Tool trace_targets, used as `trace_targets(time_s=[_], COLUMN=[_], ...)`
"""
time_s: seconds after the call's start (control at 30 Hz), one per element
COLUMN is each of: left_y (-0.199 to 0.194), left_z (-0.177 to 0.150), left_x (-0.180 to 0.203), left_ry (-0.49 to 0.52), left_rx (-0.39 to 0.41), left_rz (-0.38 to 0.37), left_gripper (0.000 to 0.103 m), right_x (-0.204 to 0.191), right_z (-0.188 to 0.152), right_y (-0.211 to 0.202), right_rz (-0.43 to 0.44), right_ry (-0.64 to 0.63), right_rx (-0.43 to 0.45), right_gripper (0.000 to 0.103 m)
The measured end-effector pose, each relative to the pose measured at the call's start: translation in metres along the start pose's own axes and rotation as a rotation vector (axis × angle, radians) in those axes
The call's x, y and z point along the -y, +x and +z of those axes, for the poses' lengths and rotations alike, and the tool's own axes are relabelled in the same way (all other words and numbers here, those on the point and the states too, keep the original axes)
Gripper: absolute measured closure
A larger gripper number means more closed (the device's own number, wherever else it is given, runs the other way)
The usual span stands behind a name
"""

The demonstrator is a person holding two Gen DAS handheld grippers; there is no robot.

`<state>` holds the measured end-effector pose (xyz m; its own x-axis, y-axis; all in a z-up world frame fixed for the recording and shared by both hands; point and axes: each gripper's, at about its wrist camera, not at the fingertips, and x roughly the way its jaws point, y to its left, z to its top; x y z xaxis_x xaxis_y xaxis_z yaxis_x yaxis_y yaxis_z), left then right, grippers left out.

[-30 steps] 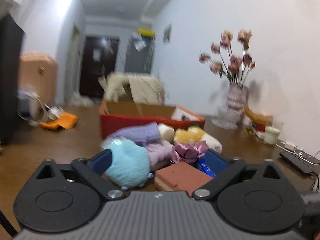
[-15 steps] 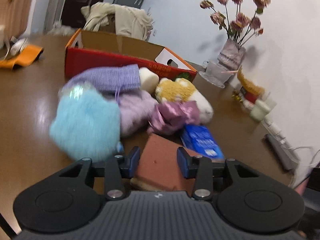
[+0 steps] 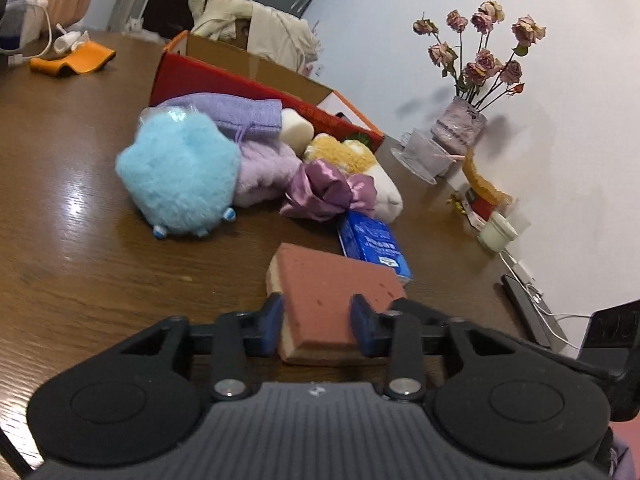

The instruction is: Organize soft objects

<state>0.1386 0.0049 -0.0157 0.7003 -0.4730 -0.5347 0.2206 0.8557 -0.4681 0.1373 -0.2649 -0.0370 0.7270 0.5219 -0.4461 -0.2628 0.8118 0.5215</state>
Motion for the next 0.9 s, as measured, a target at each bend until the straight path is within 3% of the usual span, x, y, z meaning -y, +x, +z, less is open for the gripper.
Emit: trace_targets(time_s=[0.13, 0.27, 0.4, 0.53, 0.63, 0.77, 0.83, 0.9], left_y=[-0.023, -0.009, 0.043, 0.119, 0.177, 0.224, 0.235, 0.232], left_z=[0.030, 0.121, 0.217, 0.297, 0.327, 0.339, 0.339, 0.336], left_x=[0.013, 0.012, -0.005, -0.044, -0.078, -0.112, -0.122, -0.124], left_ry=[0.034, 0.052, 0.042, -0.016, -0.057, -0.028, -0.005, 0.013], left_rx=[0.132, 0.208, 0.210, 0.131, 0.056, 0.008, -0.028, -0.032], left_rz=[-0.015, -0.039, 0.030, 0.118, 0.201, 0.313, 0.328, 0.298], left_gripper=[0.072, 0.072, 0.072, 0.072, 0.072, 0.071, 0.056, 0.051], right_x=[-0.027, -0.047, -0.049, -0.032, -0.019, 0.001, 0.004, 0.003], right_z=[0.030, 0.115, 0.217, 0.288, 0.308, 0.315, 0.308, 0.300], right_y=[-0.009, 0.017, 0.096, 0.205, 0.283, 0.371, 0.387, 0.391], right_rz=[0.022, 0.068, 0.095, 0.074, 0.038, 0.006, 0.005, 0.014], right_ry=[-0.098, -0.206, -0.195, -0.085, -0.041, 0.031, 0.037, 0.030], right_rx=[0.070, 0.156, 0.123, -0.019, -0.127, -0.267, -0.287, -0.305], right_gripper=[0.076, 0.076, 0.076, 0.076, 0.075, 0.076, 0.076, 0.076])
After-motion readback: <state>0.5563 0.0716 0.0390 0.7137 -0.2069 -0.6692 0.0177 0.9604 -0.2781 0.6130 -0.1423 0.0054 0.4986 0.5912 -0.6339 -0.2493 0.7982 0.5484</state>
